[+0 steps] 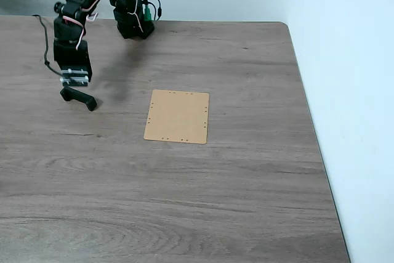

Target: Grasp a black block and then place it on the board.

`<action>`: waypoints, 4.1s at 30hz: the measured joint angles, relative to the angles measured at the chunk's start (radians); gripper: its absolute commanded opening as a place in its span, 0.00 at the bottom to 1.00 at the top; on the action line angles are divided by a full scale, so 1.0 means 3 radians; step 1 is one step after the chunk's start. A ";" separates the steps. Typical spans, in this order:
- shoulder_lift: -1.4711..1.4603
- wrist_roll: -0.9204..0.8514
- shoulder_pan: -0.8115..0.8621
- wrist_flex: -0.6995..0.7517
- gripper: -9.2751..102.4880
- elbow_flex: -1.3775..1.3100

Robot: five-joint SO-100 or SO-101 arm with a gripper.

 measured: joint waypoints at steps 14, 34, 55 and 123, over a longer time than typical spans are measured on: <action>-0.0578 -0.0394 -0.0015 -0.0061 0.32 -0.0527; -0.0956 -0.0506 -0.0015 -0.0056 0.31 -0.0752; -0.1237 -0.0511 0.0194 0.0051 0.09 -0.0992; -0.0890 0.6039 -0.3001 -0.0675 0.28 -0.0573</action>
